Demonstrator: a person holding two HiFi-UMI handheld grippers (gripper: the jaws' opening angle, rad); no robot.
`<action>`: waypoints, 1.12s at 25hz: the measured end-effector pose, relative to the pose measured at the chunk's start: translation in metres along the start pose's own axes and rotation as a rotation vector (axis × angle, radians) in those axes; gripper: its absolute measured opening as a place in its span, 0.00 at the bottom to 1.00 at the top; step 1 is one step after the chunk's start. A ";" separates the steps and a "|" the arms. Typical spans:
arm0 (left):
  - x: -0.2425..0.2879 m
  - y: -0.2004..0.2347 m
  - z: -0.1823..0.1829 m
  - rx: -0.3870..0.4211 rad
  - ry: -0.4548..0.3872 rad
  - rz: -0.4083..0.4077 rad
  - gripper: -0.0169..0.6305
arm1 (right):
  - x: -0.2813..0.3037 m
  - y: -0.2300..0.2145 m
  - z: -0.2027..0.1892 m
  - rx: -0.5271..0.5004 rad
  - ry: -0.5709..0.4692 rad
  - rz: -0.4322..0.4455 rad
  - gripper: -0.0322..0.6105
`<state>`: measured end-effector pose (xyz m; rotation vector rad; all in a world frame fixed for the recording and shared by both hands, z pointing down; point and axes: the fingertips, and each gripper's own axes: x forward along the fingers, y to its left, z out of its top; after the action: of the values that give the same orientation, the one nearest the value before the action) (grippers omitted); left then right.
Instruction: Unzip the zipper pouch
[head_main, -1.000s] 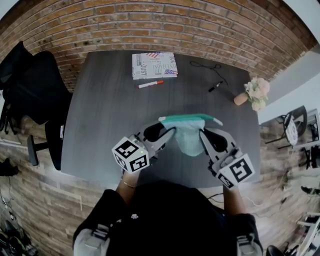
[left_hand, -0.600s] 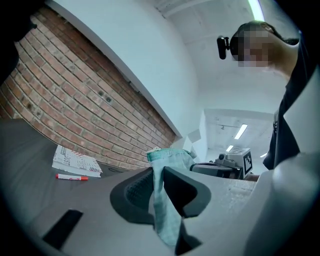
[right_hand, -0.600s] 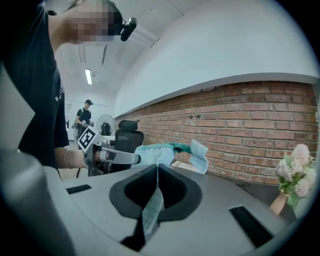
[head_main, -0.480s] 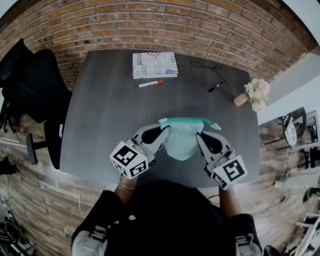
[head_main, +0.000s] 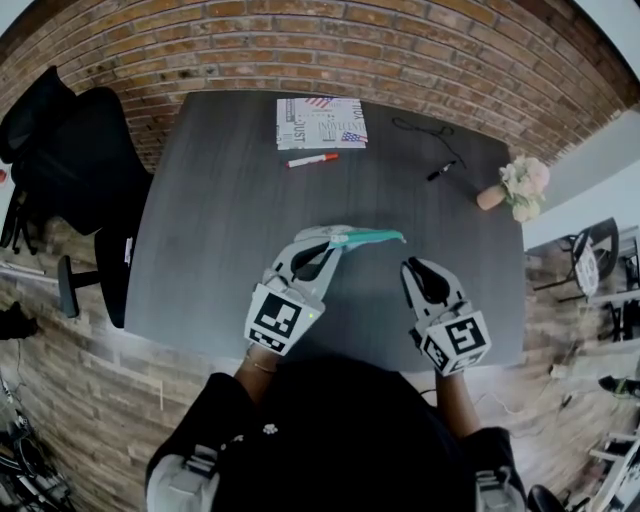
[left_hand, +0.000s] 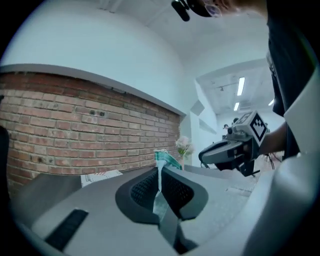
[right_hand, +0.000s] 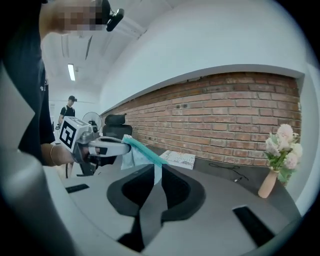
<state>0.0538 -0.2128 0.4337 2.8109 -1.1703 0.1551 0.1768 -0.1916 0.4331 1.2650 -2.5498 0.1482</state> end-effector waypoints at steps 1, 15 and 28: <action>0.001 0.001 -0.002 0.034 0.012 0.015 0.04 | 0.001 0.003 0.002 0.009 -0.007 0.010 0.12; 0.014 -0.023 -0.028 0.406 0.171 0.043 0.04 | 0.037 0.068 0.039 -0.108 0.013 0.188 0.18; 0.021 -0.052 -0.037 0.628 0.225 -0.005 0.04 | 0.047 0.077 0.025 -0.191 0.092 0.167 0.16</action>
<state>0.1036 -0.1862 0.4704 3.1761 -1.2252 0.9671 0.0838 -0.1863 0.4265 0.9540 -2.5192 -0.0033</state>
